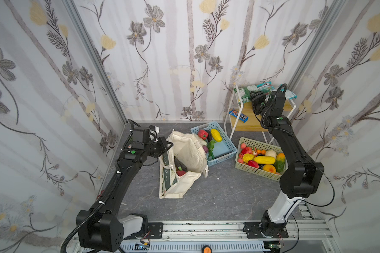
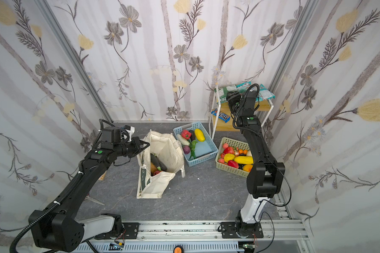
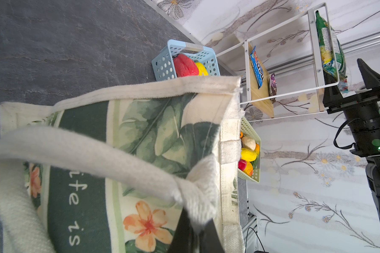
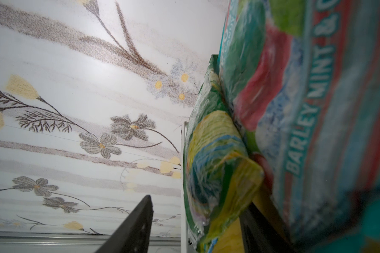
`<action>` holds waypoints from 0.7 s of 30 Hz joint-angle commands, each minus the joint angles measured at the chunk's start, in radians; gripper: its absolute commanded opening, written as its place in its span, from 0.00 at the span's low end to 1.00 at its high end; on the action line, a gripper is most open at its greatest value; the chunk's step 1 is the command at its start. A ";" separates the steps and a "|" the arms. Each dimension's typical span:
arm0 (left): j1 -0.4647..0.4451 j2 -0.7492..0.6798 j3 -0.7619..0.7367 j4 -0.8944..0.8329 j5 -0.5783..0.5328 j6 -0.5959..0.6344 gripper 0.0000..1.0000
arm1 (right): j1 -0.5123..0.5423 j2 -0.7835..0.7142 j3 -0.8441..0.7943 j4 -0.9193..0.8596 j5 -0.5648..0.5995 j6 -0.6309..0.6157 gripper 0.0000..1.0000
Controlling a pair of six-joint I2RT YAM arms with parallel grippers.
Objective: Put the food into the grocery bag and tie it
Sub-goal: 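Close the right gripper on the green Fox's candy bag on the shelf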
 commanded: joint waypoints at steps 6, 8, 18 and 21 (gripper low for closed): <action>0.001 -0.016 0.005 0.023 -0.003 0.001 0.00 | 0.010 0.038 0.023 -0.087 0.080 0.081 0.52; 0.001 -0.024 0.002 0.018 -0.006 0.004 0.00 | 0.011 0.046 0.018 -0.079 0.071 0.092 0.48; 0.001 -0.047 -0.011 0.012 -0.031 0.008 0.00 | 0.017 0.061 0.015 -0.038 0.035 0.081 0.20; 0.001 -0.046 -0.015 0.025 -0.031 -0.003 0.00 | 0.018 0.044 0.003 -0.019 0.041 0.057 0.16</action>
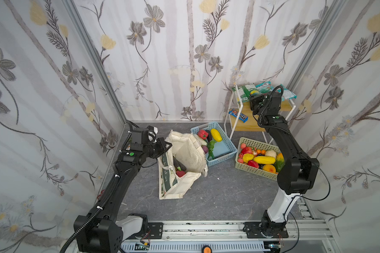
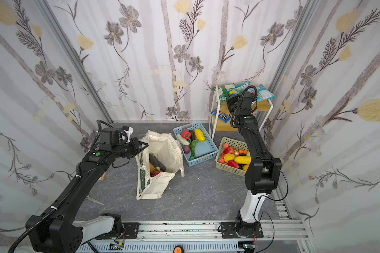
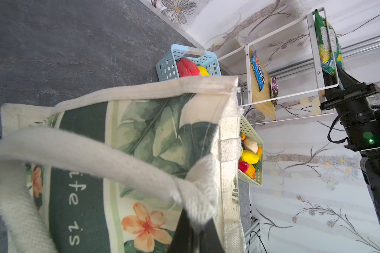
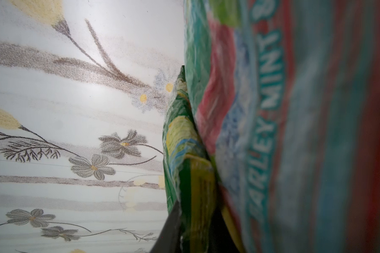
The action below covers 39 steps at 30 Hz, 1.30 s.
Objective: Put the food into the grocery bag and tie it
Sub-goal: 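Close the right gripper on the green Fox's candy bag on the shelf, then lift the green candy bag and carry it over the tote bag with the right gripper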
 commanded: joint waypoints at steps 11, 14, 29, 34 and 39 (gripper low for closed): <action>0.001 0.026 0.004 0.081 0.018 -0.023 0.00 | -0.001 -0.128 -0.043 0.005 0.032 -0.160 0.12; -0.001 0.049 0.010 0.113 0.034 -0.038 0.00 | -0.003 -0.147 -0.048 0.011 0.031 -0.195 0.10; -0.019 0.120 0.075 0.125 0.059 -0.033 0.00 | 0.000 -0.226 -0.052 0.030 0.016 -0.461 0.07; -0.021 0.133 0.082 0.113 0.063 -0.027 0.00 | 0.001 -0.242 -0.049 0.073 -0.061 -0.558 0.06; -0.021 0.133 0.087 0.097 0.063 -0.015 0.00 | 0.002 -0.256 -0.043 0.062 -0.109 -0.585 0.06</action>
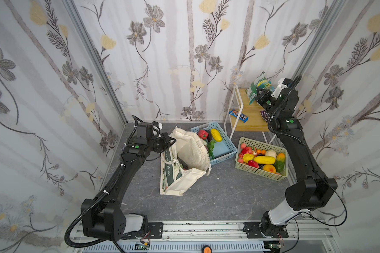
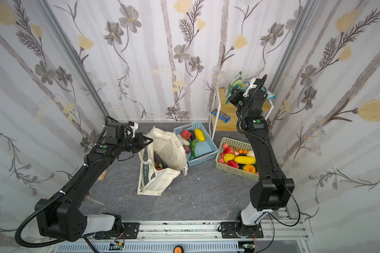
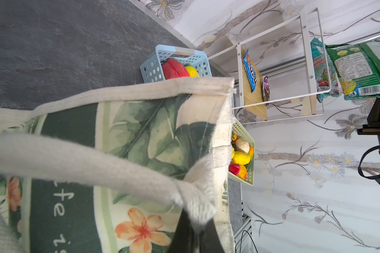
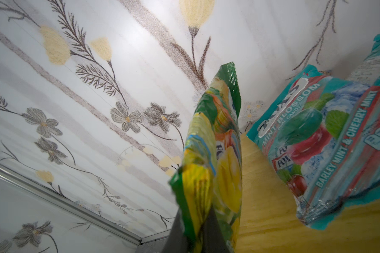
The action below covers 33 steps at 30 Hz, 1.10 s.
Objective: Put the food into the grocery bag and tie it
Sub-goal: 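Lift the green candy bag and carry it over the tote bag with the right gripper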
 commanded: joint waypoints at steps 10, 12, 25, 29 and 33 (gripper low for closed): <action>0.000 0.006 0.016 0.020 0.012 0.011 0.00 | 0.098 -0.098 -0.030 0.060 -0.223 -0.123 0.06; 0.001 0.006 0.016 0.019 0.011 0.013 0.00 | 0.129 -0.126 -0.068 0.058 -0.242 -0.130 0.06; 0.000 0.015 0.014 0.012 0.003 0.011 0.00 | 0.349 -0.305 -0.425 0.134 -0.369 -0.115 0.05; 0.000 0.027 0.019 0.008 0.003 0.013 0.00 | 0.415 -0.349 -0.541 0.191 -0.381 -0.116 0.04; -0.001 0.043 0.029 0.007 0.006 0.013 0.00 | 0.477 -0.360 -0.605 0.202 -0.401 -0.124 0.03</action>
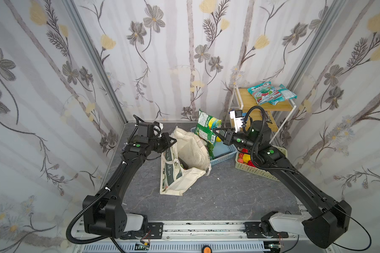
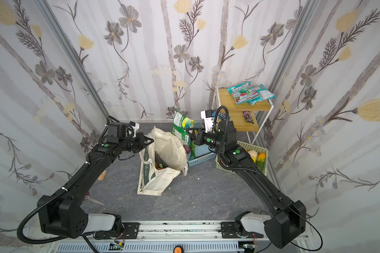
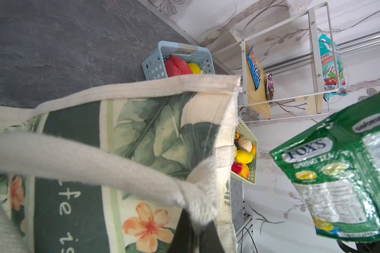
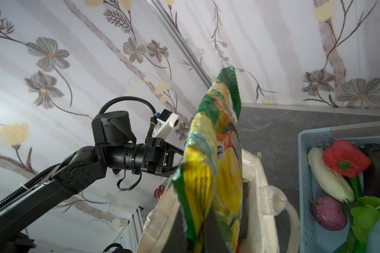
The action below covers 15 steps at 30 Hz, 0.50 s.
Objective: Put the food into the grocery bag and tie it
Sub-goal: 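Lift the green candy bag and carry it over the tote bag with the right gripper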
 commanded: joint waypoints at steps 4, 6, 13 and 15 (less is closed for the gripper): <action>0.001 0.018 0.024 0.014 0.008 0.009 0.00 | 0.083 -0.001 -0.056 0.085 -0.035 -0.038 0.03; -0.001 0.022 0.027 0.012 0.010 0.011 0.00 | 0.105 0.008 -0.068 0.076 -0.036 -0.042 0.03; -0.002 0.017 0.023 0.014 0.018 0.012 0.00 | 0.152 0.081 -0.077 0.047 -0.057 -0.067 0.04; -0.003 0.013 0.022 0.015 0.019 0.015 0.00 | 0.158 0.106 -0.072 0.043 -0.059 -0.070 0.03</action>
